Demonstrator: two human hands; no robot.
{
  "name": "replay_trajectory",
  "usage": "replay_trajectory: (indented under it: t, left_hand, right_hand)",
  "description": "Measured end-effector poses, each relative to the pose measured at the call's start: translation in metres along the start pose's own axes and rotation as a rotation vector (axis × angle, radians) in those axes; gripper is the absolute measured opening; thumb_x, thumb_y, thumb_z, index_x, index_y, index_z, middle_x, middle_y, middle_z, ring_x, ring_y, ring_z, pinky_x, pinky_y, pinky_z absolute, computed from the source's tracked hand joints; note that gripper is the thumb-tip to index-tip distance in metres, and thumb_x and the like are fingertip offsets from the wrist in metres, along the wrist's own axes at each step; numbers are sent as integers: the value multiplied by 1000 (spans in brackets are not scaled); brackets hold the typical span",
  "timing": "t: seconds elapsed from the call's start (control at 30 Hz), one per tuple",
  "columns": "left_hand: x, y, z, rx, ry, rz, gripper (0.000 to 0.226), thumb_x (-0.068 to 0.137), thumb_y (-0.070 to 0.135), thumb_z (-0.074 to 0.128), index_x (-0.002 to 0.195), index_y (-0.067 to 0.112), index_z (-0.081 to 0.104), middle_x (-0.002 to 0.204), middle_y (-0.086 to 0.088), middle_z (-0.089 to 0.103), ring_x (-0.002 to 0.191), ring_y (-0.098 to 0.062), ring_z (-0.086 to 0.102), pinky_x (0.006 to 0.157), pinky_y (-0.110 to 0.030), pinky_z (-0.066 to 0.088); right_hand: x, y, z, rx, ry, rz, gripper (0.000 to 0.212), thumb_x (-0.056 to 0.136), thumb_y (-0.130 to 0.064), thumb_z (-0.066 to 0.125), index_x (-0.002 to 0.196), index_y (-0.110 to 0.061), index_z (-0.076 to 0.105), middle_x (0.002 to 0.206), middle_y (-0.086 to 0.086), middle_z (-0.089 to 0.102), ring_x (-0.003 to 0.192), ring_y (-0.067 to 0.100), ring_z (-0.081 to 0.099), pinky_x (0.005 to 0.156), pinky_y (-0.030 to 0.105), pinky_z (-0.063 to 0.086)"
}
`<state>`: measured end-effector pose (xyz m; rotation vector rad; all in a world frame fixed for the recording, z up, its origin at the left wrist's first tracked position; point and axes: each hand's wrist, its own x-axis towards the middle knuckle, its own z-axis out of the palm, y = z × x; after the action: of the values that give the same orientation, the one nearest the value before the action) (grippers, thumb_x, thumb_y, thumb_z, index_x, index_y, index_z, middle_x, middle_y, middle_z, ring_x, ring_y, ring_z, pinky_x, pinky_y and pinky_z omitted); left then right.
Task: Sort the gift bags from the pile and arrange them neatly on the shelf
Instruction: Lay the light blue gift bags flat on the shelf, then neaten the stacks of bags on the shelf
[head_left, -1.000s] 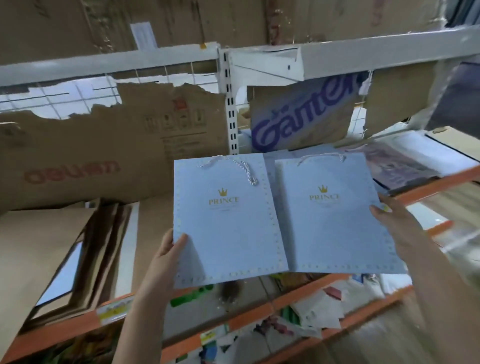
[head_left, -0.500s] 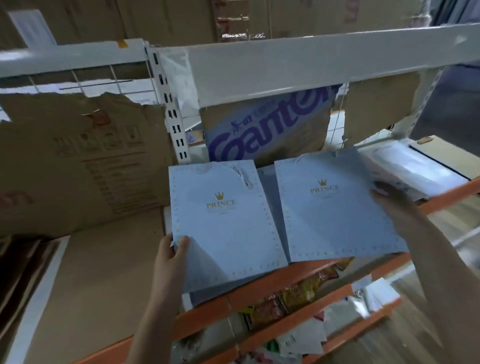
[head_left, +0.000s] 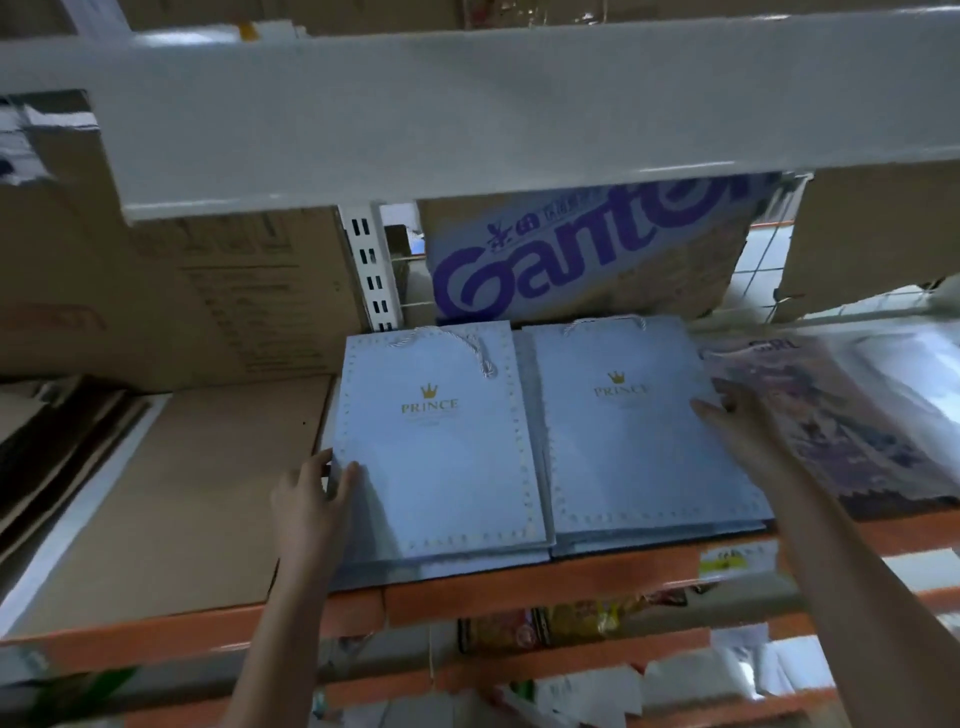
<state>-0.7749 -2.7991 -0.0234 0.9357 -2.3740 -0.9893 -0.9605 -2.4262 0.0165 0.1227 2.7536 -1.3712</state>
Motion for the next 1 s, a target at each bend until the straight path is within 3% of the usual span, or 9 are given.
replay_trajectory:
  t: [0.07, 0.13, 0.33, 0.43, 0.67, 0.83, 1.0]
  left_hand:
    - [-3, 2, 3, 51, 23, -29, 49, 88, 41, 54, 124, 7, 55, 118, -24, 53, 110, -41, 49, 92, -52, 44]
    - [-6, 5, 5, 110, 56, -21, 41, 92, 33, 53, 123, 7, 55, 119, -24, 53, 109, -41, 48, 92, -52, 43]
    - [-13, 12, -8, 82, 178, -34, 30, 94, 21, 52, 117, 5, 60, 117, -23, 56, 108, -39, 51, 94, -49, 43]
    - [-14, 10, -29, 146, 208, -34, 29, 94, 20, 51, 116, 7, 62, 119, -22, 56, 107, -38, 53, 92, -45, 44]
    - [-19, -31, -125, 569, 294, 103, 30, 96, 26, 46, 118, 11, 62, 121, -14, 60, 113, -34, 50, 90, -41, 40]
    - [-18, -95, -211, 738, 295, 49, 30, 95, 30, 45, 113, 13, 62, 116, -11, 61, 109, -34, 52, 86, -41, 42]
    - [-25, -167, -291, 808, 299, -35, 32, 97, 32, 40, 115, 13, 59, 117, -9, 60, 109, -31, 51, 86, -40, 41]
  right_hand:
    - [16, 22, 4, -108, -23, -42, 60, 75, -56, 46, 119, -16, 59, 113, 13, 66, 97, 35, 62, 85, 49, 52]
    - [29, 36, 7, -200, -25, -73, 60, 74, -57, 47, 116, -18, 61, 112, 14, 66, 99, 36, 61, 85, 50, 51]
    - [7, -10, 0, -309, 56, -192, 46, 92, -28, 50, 133, -7, 47, 138, 24, 43, 126, 40, 41, 102, 50, 39]
    - [-7, -40, 18, -299, 62, -368, 41, 92, -20, 52, 129, -1, 50, 133, 28, 47, 122, 43, 43, 102, 49, 37]
    - [-82, -139, 121, -232, -135, -659, 38, 92, -14, 51, 128, 2, 51, 129, 26, 50, 123, 41, 41, 100, 44, 36]
    - [-167, -202, 214, -181, -283, -822, 38, 94, -18, 49, 129, -3, 51, 132, 18, 50, 126, 35, 39, 104, 43, 34]
    - [-250, -255, 302, -170, -430, -848, 37, 95, -22, 48, 130, -9, 51, 133, 13, 49, 125, 29, 40, 102, 38, 34]
